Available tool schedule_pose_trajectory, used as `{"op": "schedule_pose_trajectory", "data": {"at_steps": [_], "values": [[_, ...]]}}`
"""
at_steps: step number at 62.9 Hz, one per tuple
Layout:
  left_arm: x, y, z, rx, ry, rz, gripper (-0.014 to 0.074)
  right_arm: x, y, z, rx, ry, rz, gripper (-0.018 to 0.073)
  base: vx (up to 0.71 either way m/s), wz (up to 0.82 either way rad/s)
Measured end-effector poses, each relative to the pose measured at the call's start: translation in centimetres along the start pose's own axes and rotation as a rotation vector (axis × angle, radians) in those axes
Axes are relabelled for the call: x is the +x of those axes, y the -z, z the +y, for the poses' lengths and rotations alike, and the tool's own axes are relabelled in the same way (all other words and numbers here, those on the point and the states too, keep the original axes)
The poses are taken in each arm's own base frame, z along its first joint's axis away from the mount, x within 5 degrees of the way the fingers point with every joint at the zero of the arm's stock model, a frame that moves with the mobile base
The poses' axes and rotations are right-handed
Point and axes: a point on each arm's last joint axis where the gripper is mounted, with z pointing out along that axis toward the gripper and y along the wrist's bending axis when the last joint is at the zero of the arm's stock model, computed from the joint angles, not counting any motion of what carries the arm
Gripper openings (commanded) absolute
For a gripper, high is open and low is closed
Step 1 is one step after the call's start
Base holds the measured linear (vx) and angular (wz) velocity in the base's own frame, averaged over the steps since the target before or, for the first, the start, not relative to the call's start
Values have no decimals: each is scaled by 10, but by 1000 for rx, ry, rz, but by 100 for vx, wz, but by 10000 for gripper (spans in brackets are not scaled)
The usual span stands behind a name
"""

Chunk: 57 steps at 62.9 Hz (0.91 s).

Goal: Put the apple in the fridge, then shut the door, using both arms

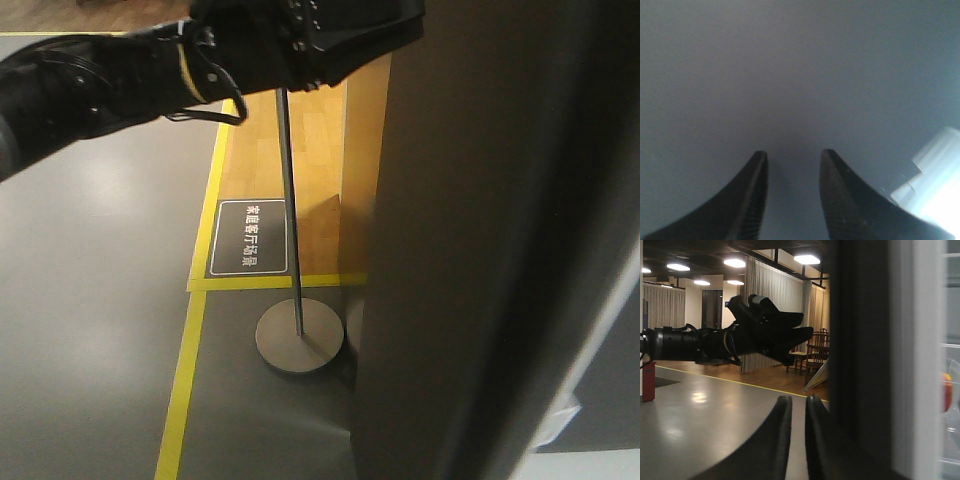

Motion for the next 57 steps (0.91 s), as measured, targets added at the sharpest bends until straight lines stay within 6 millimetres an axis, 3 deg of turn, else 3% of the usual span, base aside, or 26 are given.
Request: {"op": "schedule_pose_trajectory", "data": {"at_steps": [10, 17, 25, 34, 46, 57], "values": [[-21, 34, 9, -84, -32, -67, 262, 2, -13, -12, 74, 63, 47, 258, 0, 0], [-34, 57, 13, -136, -50, -109, 262, 3, -38, -35, 192, 99, 70, 357, 0, 0], [-43, 76, 16, -177, -64, -142, 262, 11, -82, -70, 360, 88, 87, 442, 0, 0], [-50, 91, 17, -206, -74, -169, 262, 36, -139, -110, 503, 54, 171, 459, 0, 0], [-52, 97, 17, -216, -78, -178, 262, 60, -210, -152, 621, 48, 229, 459, 0, 0], [-52, 97, 17, -216, -78, -178, 262, 73, -256, -179, 694, 40, 252, 459, 0, 0]]}}
